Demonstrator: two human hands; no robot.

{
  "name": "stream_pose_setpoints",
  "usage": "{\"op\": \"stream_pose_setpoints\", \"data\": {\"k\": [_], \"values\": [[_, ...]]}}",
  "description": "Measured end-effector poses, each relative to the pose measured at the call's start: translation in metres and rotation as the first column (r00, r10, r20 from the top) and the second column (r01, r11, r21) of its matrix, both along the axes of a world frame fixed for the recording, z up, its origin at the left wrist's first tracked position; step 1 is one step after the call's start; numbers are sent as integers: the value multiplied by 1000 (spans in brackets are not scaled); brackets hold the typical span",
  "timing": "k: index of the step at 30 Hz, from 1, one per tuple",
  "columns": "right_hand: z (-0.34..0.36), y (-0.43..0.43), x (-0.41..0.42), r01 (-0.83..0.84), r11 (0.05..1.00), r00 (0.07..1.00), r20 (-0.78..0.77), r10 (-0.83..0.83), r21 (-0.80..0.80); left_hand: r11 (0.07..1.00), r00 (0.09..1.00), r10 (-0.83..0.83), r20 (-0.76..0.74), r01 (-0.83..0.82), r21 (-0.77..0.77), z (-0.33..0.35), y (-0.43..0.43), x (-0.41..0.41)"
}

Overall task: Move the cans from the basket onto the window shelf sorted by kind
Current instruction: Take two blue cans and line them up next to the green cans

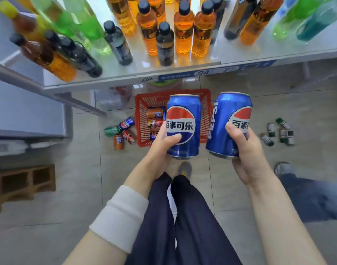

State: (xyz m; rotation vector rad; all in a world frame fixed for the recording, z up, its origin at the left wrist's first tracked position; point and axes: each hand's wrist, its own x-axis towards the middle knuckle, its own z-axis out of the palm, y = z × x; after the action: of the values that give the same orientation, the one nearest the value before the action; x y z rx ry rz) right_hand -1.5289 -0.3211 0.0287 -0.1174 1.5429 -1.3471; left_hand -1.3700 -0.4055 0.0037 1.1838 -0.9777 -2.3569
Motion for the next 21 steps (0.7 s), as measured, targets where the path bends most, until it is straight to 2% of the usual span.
{"op": "stream_pose_setpoints", "data": {"k": [4,12,21], "values": [[29,9,25,-14,999,1000,13,15,-39,998,998,63,-5,-64,-21,31,20,30],[82,14,97,-29,986,989,135,52,-162,974,988,55,143,-22,-225,80,21,108],[101,16,164,-212,953,973,50,227,-217,954,974,174,146,-129,-270,98,23,183]]}}
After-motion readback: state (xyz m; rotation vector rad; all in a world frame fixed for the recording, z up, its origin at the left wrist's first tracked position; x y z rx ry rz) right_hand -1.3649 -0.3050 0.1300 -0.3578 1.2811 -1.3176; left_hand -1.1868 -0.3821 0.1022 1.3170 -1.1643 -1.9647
